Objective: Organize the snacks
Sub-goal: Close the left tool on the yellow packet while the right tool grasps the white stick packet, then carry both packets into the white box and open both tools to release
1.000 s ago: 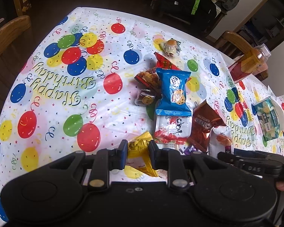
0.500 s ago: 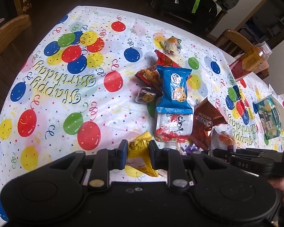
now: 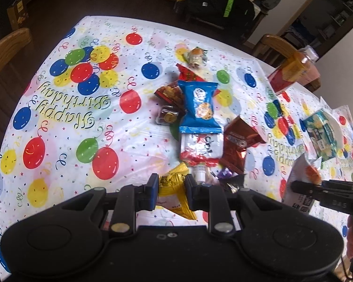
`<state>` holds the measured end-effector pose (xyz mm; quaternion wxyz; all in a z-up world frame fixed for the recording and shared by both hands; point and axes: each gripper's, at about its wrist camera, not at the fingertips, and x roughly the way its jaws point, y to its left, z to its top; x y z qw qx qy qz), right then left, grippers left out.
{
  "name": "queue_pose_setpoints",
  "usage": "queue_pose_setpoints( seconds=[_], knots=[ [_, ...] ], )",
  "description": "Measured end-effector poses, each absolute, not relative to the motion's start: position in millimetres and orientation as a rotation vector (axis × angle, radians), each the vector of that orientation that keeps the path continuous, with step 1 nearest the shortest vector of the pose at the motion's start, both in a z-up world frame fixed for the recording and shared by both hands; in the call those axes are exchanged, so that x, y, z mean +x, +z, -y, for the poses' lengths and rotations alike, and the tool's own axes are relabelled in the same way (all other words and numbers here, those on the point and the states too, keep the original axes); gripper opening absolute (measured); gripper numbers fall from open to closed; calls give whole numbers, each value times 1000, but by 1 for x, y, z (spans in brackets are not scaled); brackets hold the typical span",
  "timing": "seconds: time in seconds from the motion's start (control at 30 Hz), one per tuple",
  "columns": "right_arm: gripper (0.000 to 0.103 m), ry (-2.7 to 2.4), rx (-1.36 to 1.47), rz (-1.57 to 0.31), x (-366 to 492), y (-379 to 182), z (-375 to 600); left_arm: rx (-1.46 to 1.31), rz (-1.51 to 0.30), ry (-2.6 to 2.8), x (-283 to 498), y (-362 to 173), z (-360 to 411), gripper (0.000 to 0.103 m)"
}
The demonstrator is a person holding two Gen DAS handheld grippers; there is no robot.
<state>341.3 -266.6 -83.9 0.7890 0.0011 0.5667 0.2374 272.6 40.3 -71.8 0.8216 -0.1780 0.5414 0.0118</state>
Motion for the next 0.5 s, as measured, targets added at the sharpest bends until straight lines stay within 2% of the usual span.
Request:
queue_pose_setpoints(
  seconds=[0.5],
  knots=[
    [19,514,-2,-1082,261,-3,272,-299,-1105,-94,216,-28,-26,22]
  ],
)
